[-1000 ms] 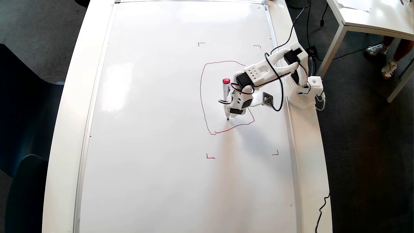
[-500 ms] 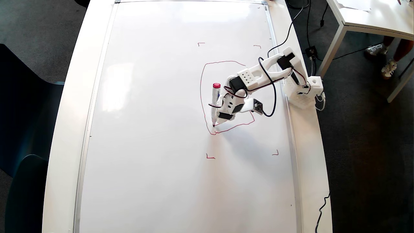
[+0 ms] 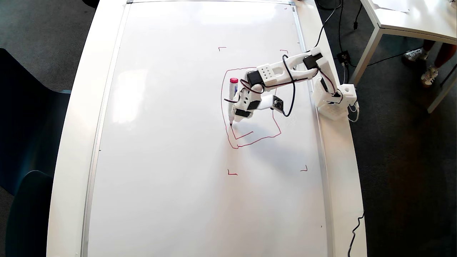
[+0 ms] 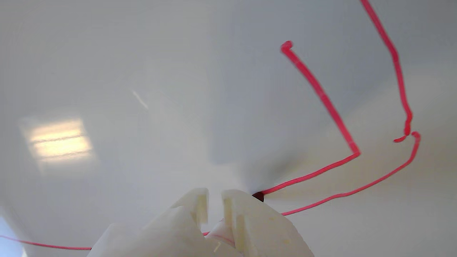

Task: Draw on a whiteboard a robot head using a pen attached to the gripper

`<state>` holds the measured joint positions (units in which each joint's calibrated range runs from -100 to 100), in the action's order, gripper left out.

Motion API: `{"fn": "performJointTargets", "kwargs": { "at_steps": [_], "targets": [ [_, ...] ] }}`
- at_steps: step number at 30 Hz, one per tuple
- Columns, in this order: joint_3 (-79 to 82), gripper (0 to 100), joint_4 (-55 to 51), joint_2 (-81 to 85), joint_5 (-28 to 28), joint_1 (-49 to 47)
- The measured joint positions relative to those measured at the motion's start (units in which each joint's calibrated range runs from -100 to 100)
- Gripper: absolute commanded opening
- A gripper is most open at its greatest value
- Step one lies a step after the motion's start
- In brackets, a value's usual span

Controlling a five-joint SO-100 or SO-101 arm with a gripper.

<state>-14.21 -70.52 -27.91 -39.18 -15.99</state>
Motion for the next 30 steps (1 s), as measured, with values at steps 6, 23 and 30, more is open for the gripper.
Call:
{"fn": "performJointTargets", "kwargs": {
  "at_steps": [6, 23, 30],
  "targets": [
    [4.6, 1, 0.0, 2.8, -0.8, 1.7],
    [21.5, 1, 0.0, 14.4, -0.8, 2.0],
    [23.6, 1, 0.0, 15.9, -0.8, -2.0]
  ]
}}
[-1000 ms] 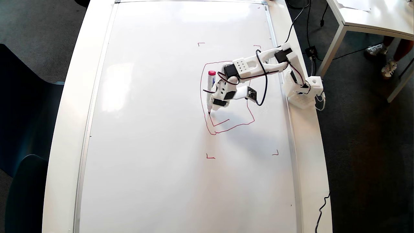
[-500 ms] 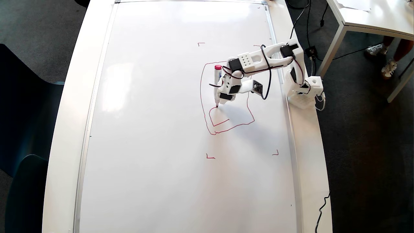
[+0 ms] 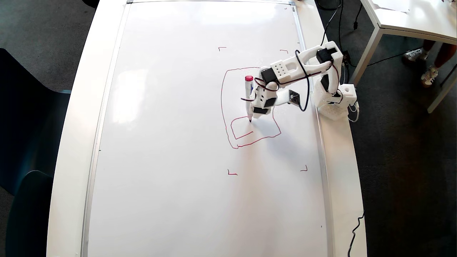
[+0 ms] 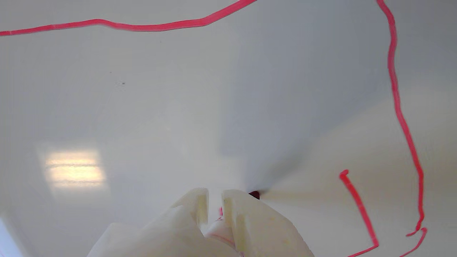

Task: Draw on a whiteboard a robot head using a pen attached to the gripper

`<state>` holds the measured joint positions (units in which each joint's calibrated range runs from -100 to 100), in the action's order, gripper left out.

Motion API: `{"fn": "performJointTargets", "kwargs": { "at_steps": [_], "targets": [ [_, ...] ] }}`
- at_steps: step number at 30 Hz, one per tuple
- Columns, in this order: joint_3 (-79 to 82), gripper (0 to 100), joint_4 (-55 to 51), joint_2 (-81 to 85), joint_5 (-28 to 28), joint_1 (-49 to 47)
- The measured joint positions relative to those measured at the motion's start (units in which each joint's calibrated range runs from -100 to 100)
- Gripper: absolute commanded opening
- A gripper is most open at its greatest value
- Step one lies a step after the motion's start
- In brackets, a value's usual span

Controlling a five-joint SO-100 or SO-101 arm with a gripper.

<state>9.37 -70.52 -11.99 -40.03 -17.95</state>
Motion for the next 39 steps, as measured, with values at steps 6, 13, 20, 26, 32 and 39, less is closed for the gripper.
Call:
{"fn": "performJointTargets", "kwargs": {
  "at_steps": [6, 13, 20, 26, 32, 39],
  "targets": [
    [0.0, 1, 0.0, 0.1, 1.5, -3.8],
    [-0.4, 1, 0.0, 0.1, 1.7, -4.8],
    [-3.5, 1, -1.9, 4.7, 1.5, -4.4],
    [-6.1, 1, -9.7, 9.8, -3.1, 2.2],
    [-5.2, 1, -10.5, 10.2, -6.3, 11.5],
    [-0.7, 1, -6.6, 10.2, -8.2, 17.9]
  ]
}}
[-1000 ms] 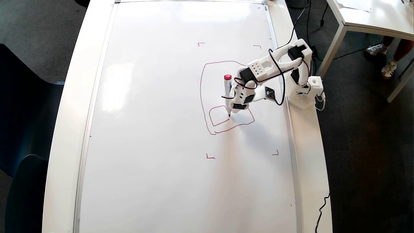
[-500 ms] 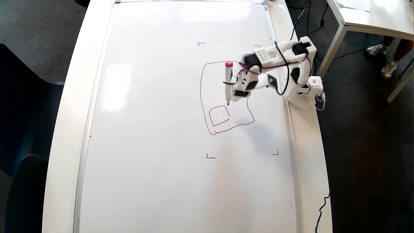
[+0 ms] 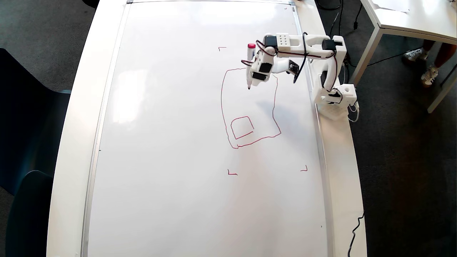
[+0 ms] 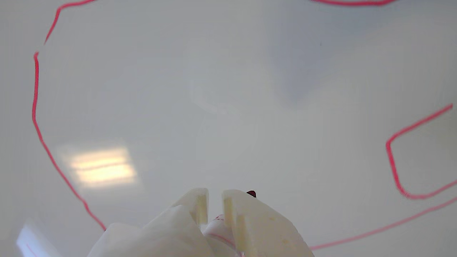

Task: Draw on a whiteboard a robot head using a pen attached to the gripper

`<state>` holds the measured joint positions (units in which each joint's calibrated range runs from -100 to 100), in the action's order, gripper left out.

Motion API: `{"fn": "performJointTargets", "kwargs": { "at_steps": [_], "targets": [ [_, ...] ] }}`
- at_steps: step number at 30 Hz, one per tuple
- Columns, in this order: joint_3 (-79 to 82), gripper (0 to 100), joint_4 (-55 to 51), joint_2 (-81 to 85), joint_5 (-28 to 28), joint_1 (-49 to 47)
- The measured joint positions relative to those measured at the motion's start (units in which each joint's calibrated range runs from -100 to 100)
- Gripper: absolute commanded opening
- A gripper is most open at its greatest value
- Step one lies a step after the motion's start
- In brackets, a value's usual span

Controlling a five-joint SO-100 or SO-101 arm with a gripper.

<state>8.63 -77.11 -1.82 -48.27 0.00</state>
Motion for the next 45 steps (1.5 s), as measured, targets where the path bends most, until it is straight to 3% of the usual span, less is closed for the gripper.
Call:
{"fn": "performJointTargets", "kwargs": {
  "at_steps": [31, 45],
  "targets": [
    [-5.1, 1, 3.8, -13.1, 0.0, -0.4],
    [-20.8, 1, 3.6, -23.3, 0.0, -2.1]
  ]
}}
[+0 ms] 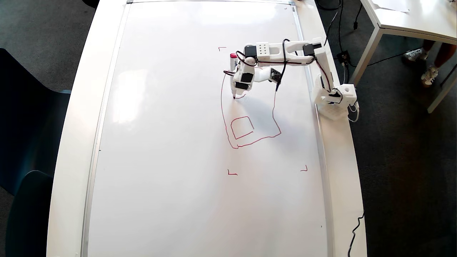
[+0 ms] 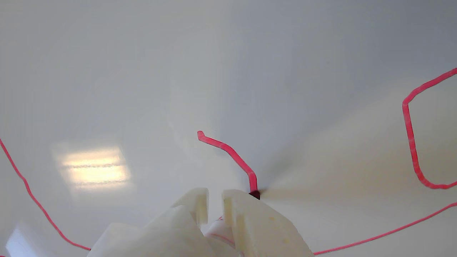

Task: Draw on a whiteboard a robot head using a pen attached to the gripper

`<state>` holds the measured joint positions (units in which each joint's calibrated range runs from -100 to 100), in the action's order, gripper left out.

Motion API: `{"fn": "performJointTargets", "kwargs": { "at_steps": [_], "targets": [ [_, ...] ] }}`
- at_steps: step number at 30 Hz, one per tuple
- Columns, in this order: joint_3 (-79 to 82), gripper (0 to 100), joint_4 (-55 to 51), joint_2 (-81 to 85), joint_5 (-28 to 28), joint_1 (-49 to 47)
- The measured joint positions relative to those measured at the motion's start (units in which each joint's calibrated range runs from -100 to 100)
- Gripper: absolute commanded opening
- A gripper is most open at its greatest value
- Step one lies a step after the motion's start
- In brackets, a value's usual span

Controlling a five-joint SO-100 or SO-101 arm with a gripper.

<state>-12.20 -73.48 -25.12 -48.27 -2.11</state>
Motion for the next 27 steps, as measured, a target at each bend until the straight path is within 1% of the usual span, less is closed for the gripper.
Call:
{"fn": "performJointTargets", "kwargs": {
  "at_steps": [6, 11, 15, 27],
  "targets": [
    [-5.2, 1, 0.4, -3.1, 0.0, 1.0],
    [-6.0, 1, 0.5, -3.6, -0.1, 2.3],
    [-5.8, 1, 0.5, -3.6, -2.1, 4.4],
    [-5.8, 1, 0.5, -3.6, -5.2, 9.4]
  ]
}}
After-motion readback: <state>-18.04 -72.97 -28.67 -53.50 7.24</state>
